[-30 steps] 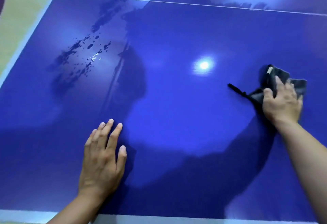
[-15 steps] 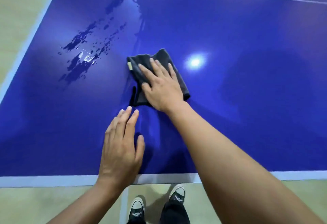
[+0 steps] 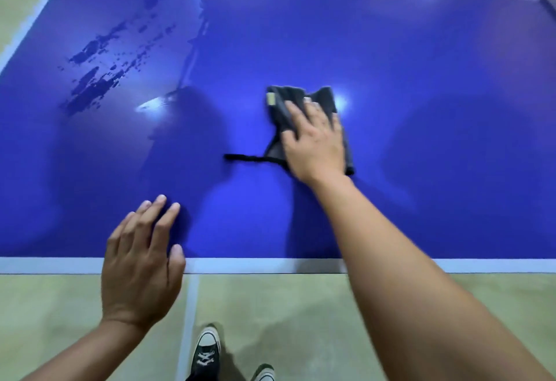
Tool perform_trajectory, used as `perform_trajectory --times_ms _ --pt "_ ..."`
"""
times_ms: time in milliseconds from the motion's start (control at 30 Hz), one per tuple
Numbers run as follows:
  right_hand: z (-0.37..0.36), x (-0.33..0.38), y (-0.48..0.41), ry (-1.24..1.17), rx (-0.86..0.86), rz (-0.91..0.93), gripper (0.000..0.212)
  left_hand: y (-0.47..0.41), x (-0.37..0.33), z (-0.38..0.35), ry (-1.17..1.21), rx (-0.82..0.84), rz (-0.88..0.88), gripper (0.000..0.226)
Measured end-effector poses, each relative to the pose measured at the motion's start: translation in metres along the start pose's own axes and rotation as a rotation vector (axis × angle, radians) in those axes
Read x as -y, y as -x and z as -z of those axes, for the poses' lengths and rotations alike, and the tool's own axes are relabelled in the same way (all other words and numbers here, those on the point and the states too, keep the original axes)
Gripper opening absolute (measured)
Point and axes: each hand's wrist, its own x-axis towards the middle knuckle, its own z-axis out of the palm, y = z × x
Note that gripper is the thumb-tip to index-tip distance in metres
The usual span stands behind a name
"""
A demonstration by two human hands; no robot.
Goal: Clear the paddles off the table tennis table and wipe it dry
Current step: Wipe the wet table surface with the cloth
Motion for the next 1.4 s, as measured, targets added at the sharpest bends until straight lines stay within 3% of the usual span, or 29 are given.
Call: perform_trajectory --times_ms 200,367,500,633,800,933,1067,1267,1400 --pt "0.066 -0.18 0.049 0.021 -0.098 -0.386 0.067 -0.006 -0.008 0.005 -0.031 -0.019 0.0 0.055" --pt "0.075 -0.211 0.067 0.053 -0.136 -0.506 0.061 0.0 -0.005 -0.001 -0.039 -0.04 0.008 0.055" --pt "0.052 -0.161 0.065 0.06 -0.144 -0.496 0.06 -0.001 -0.004 -0.001 -0.015 -0.033 0.005 0.055" --pt "0.01 -0.042 0.087 0.078 -0.104 -0.275 0.061 -0.003 -0.012 0.008 0.042 0.004 0.031 0.056" --pt "-0.044 0.117 0.14 0.05 -0.035 0.057 0.063 0.005 0.011 0.02 0.398 -0.059 0.179 0.054" --pt "-0.061 0.162 0.164 -0.003 0.083 0.213 0.063 0.055 0.04 0.021 0.212 -0.018 0.09 0.057" --pt "-0.045 0.115 0.167 -0.018 0.046 0.202 0.061 0.06 0.051 0.014 0.076 0.091 -0.015 0.066" --pt "0.007 -0.046 0.181 0.024 -0.13 -0.204 0.06 0.062 0.033 0.023 0.051 0.187 0.061 0.068" --pt "0.016 -0.079 0.177 -0.015 -0.203 -0.399 0.063 0.057 0.03 0.039 0.072 0.249 0.094 0.068"
